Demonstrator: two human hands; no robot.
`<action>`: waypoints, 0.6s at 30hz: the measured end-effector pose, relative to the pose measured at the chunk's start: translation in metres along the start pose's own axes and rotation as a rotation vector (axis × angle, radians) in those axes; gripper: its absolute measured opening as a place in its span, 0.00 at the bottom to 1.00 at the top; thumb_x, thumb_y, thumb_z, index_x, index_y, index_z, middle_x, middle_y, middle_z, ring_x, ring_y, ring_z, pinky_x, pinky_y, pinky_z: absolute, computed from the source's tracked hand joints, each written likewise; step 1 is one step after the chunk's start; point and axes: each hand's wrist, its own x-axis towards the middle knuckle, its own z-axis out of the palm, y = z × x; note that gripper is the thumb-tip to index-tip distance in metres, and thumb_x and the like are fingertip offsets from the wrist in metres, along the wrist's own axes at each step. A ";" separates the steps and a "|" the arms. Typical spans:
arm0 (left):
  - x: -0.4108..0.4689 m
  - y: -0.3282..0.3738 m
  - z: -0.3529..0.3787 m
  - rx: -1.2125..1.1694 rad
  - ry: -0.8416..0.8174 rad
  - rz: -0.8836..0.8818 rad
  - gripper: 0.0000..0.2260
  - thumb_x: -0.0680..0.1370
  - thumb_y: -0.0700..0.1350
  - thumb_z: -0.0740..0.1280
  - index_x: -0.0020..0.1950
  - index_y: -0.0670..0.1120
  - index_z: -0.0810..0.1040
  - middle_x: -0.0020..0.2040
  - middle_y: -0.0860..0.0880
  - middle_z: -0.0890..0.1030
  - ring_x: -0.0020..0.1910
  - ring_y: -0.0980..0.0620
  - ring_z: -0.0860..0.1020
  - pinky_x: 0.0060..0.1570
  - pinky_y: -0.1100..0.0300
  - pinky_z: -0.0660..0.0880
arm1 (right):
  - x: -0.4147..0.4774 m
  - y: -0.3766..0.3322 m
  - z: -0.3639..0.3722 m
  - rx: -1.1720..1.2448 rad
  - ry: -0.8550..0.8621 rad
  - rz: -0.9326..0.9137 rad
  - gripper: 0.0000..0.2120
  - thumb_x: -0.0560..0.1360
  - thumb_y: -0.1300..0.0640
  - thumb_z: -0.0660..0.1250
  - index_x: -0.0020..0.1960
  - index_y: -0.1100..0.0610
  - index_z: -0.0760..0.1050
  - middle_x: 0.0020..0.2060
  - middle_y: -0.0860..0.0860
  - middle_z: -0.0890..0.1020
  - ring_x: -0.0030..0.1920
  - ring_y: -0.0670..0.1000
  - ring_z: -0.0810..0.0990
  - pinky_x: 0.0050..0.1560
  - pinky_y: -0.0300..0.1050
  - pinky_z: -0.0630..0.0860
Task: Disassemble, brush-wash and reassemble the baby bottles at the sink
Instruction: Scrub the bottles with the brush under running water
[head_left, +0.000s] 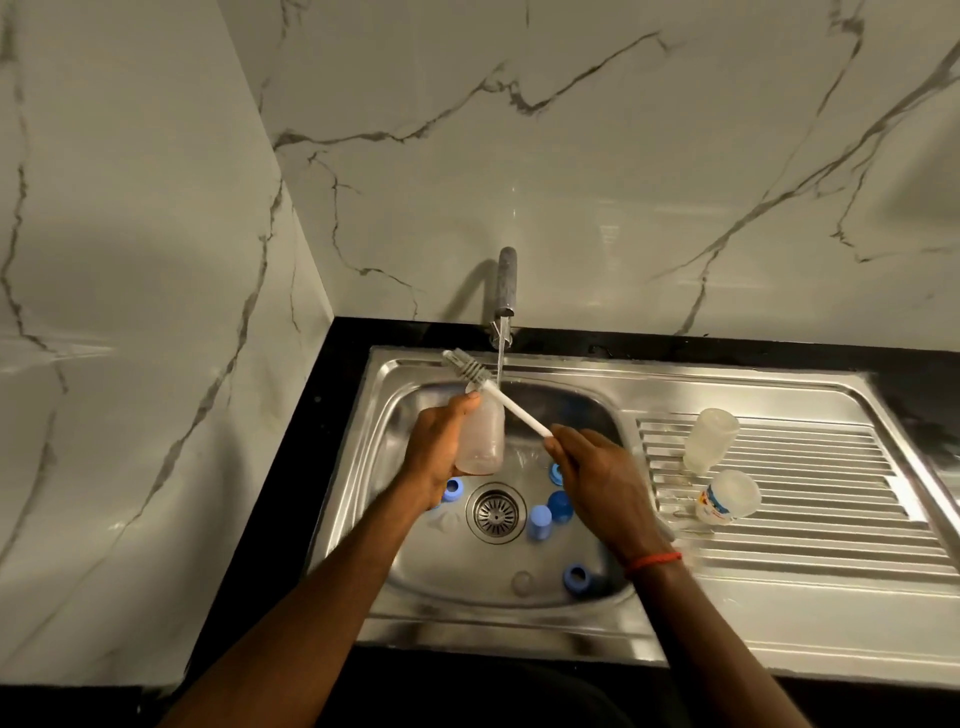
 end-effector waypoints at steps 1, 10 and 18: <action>-0.001 -0.001 0.003 -0.003 0.006 0.006 0.19 0.67 0.62 0.73 0.49 0.49 0.83 0.51 0.39 0.82 0.52 0.37 0.81 0.51 0.35 0.79 | 0.003 0.000 0.001 0.003 -0.008 -0.003 0.25 0.82 0.40 0.50 0.59 0.54 0.79 0.39 0.52 0.79 0.35 0.51 0.77 0.34 0.52 0.79; -0.001 0.002 -0.010 -0.084 -0.047 -0.131 0.22 0.80 0.56 0.62 0.62 0.39 0.77 0.52 0.37 0.79 0.44 0.43 0.79 0.35 0.52 0.78 | -0.025 0.032 -0.009 -0.017 -0.101 0.039 0.22 0.82 0.41 0.53 0.62 0.52 0.78 0.42 0.51 0.81 0.39 0.49 0.79 0.40 0.47 0.80; -0.003 0.013 -0.007 -0.087 -0.164 -0.113 0.24 0.82 0.56 0.53 0.55 0.37 0.77 0.40 0.40 0.79 0.30 0.48 0.76 0.28 0.59 0.73 | -0.008 0.018 -0.009 0.012 -0.061 -0.022 0.22 0.83 0.41 0.52 0.61 0.52 0.78 0.39 0.49 0.78 0.36 0.48 0.76 0.36 0.48 0.78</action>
